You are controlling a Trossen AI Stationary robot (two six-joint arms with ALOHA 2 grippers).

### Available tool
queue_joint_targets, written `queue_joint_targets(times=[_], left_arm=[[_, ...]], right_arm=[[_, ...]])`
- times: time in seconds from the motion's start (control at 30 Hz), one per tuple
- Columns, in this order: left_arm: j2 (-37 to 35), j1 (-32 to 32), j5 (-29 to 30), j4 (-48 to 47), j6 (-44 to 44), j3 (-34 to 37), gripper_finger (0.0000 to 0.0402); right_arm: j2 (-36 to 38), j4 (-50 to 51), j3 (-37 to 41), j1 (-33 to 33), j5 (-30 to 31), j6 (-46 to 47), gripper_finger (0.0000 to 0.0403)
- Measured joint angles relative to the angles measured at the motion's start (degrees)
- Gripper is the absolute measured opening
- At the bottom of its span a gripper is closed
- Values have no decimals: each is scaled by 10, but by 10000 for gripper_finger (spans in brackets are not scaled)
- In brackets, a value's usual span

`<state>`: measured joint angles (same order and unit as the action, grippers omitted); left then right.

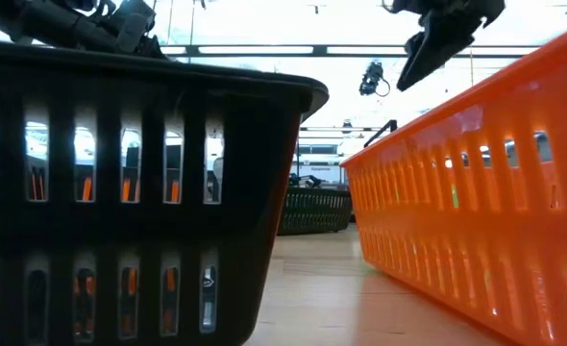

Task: Stack baskets on shelf by color
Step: Put the top right green bin on the shelf

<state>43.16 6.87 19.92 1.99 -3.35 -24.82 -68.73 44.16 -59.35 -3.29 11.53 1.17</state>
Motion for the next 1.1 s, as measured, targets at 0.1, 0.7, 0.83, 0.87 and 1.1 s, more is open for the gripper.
queue_joint_targets(times=[0.1, 0.7, 0.83, 0.87, 1.1], left_arm=[[0, 0, 0, -2, -5, 0, 220], [0, -13, -2, -3, -15, 0, 213], [0, -14, -2, -3, -15, 0, 212], [0, -14, -2, -3, -15, 0, 211], [0, -14, -2, -4, -15, 0, 212]], right_arm=[[-50, 7, -12, 0, -20, -19, 224], [-224, 30, -15, 35, -57, -69, 223], [-238, 26, -15, 46, -69, -70, 213], [-240, 23, -15, 49, -75, -70, 209], [-265, 17, -13, 57, -97, -74, 186]])
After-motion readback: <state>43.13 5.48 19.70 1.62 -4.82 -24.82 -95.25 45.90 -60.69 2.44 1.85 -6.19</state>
